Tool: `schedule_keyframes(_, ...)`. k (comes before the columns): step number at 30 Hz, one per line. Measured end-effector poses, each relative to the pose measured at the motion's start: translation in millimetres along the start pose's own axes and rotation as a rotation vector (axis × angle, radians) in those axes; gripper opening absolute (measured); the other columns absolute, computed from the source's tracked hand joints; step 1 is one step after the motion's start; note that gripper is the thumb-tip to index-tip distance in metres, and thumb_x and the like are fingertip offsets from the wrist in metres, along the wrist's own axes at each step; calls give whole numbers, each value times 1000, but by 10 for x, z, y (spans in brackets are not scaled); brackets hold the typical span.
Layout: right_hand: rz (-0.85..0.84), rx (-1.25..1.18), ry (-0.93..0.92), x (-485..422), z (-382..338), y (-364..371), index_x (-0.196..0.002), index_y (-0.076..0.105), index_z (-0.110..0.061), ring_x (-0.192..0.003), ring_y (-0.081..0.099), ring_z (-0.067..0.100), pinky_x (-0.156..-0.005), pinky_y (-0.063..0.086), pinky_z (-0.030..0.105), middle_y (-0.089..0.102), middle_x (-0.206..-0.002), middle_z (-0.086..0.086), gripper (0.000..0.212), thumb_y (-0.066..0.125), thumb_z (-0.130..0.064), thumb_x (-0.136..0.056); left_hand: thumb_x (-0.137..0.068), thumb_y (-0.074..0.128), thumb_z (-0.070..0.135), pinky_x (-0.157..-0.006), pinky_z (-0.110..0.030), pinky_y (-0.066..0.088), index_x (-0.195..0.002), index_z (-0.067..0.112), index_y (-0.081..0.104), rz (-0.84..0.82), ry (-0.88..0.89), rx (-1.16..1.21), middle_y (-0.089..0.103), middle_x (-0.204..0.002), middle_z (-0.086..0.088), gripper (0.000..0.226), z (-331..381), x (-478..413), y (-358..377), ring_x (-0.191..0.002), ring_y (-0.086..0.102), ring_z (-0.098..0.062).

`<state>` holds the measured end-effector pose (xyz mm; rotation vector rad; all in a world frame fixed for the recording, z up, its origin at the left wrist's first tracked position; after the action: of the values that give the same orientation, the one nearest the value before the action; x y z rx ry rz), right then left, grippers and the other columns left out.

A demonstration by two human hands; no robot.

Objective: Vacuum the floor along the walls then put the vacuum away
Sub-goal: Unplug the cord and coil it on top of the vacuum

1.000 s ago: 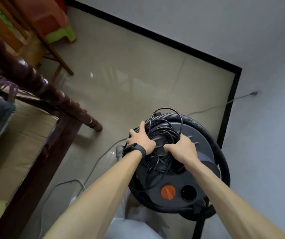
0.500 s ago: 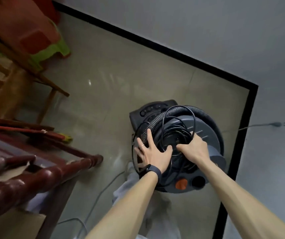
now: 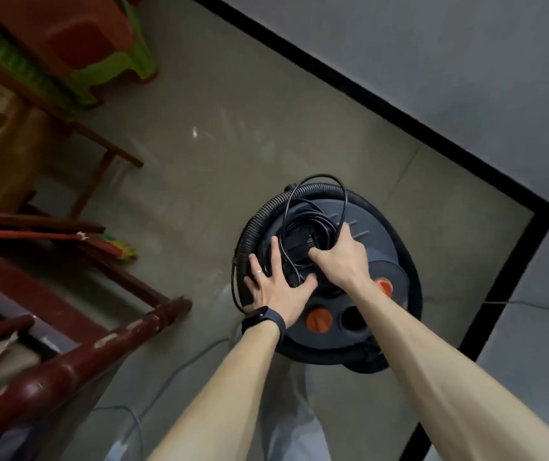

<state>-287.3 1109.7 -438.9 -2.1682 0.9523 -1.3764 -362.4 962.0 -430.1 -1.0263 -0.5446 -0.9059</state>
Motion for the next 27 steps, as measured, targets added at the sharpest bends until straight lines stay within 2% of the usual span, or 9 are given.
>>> schedule_keyframes(1,58,142,-26,15,27,-20,-111,49,-23,-113,60,30,-91,48,42,68,-106,2,51,64,-58,-77,-72,57,71,-112,-64,22,-132,71,-23,1,-3,-4,-15,-163,1,100,3,-6,6,-146,1,-49)
schedule_keyframes(3,178,356,-28,130,165,-54,-126,56,-21,-142,39,29,-116,22,56,58,-141,9,76,47,-80,-80,-67,53,76,-110,-65,23,-131,72,-23,5,1,-11,-14,-163,4,100,5,-14,10,-146,1,-49)
schedule_keyframes(5,207,327,36,292,395,-56,-143,50,-30,-157,8,26,-118,6,68,26,-167,8,97,31,-97,-77,-62,52,81,-110,-65,23,-131,73,-22,-5,15,5,-15,-163,7,101,-14,-25,18,-146,-1,-49)
schedule_keyframes(7,197,210,93,402,636,-11,-146,47,-37,-158,-12,26,-113,8,77,2,-172,-2,104,24,-105,-70,-60,53,84,-110,-65,24,-131,74,-20,-7,22,25,-15,-163,9,103,-41,-53,31,-146,-3,-50)
schedule_keyframes(9,221,169,80,460,747,57,-140,54,-30,-157,-15,30,-111,14,81,-1,-171,-5,101,25,-101,-74,-61,53,86,-111,-63,22,-134,72,-19,22,38,28,-15,-163,10,104,-85,-57,64,-147,-3,-49)
schedule_keyframes(13,256,198,58,384,679,133,-131,59,-22,-157,-11,34,-110,13,83,2,-169,0,98,25,-97,-78,-63,52,86,-113,-59,19,-138,68,-17,81,54,29,-13,-163,14,104,-142,-111,61,-148,-3,-44)
schedule_keyframes(17,260,221,13,200,528,83,-126,60,-23,-156,-13,33,-112,10,80,2,-168,-5,99,23,-100,-76,-64,53,82,-112,-58,24,-137,70,-16,102,27,63,-10,-163,16,101,-28,-201,-54,-149,1,-43)
schedule_keyframes(21,243,258,-53,-89,84,53,-119,63,-26,-154,-14,33,-113,10,75,11,-163,-7,94,24,-100,-75,-68,48,77,-113,-56,28,-140,67,-15,208,32,45,6,-164,7,96,114,-408,-302,-148,16,-38)
schedule_keyframes(27,238,244,-151,-623,-642,6,-111,59,-39,-154,-16,30,-112,9,72,19,-161,-6,80,27,-102,-72,-82,55,67,-118,-49,21,-146,58,-13,297,43,55,16,-163,-5,94,357,-893,-773,-145,23,-32)
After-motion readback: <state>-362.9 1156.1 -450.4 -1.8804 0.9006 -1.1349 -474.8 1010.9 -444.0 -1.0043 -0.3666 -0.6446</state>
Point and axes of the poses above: each hand's wrist, its own x-axis away from the middle knuckle, its own y-axis out of the palm, z = x × y, the point moved 5 cm from there along -x, towards the middle knuckle
